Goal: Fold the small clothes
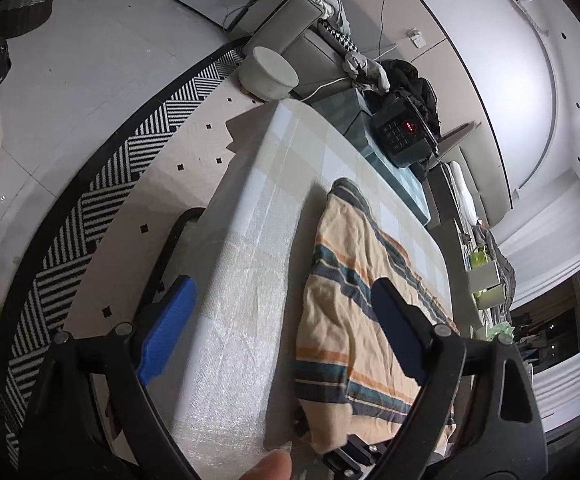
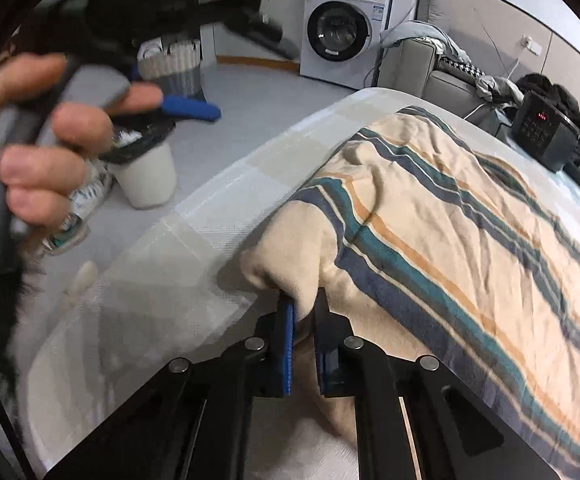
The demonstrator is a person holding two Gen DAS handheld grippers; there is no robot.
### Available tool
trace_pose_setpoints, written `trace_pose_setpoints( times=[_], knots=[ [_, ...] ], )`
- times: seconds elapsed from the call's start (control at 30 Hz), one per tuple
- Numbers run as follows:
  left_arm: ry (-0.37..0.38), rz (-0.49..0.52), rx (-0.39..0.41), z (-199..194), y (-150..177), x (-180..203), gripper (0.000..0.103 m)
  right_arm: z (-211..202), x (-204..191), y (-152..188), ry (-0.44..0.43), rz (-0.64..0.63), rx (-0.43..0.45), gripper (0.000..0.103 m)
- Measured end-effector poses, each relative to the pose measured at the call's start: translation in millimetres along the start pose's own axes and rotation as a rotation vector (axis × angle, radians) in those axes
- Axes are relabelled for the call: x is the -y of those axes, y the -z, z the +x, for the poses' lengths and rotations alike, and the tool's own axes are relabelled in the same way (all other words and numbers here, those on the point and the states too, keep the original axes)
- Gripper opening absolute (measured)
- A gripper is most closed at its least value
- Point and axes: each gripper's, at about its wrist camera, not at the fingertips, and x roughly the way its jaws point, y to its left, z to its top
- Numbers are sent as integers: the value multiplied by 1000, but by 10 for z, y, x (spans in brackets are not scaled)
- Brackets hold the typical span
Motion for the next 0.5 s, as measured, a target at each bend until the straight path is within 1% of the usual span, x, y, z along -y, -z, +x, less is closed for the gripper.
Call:
trace_pose_setpoints(
  times=[0.1, 0.17, 0.23, 0.3, 0.43, 0.5],
  knots=[
    [3, -2, -25, 66, 94, 69, 87, -194, -2, 89, -42, 10, 31, 7],
    [19, 0, -70, 129, 198, 119, 87, -350, 53, 147, -88, 40, 48, 7],
    [86, -5, -143, 246, 328, 185, 87, -490, 102, 188, -119, 62, 73, 7],
    [151, -18, -201, 355, 413, 239, 87, -551, 125, 213, -132, 75, 81, 7],
    [247, -42, -340, 649, 575, 370, 87, -620, 233, 196, -145, 94, 108, 7],
    [269, -50, -393, 795, 624, 409, 86, -641, 297, 165, -157, 100, 118, 7]
  ],
)
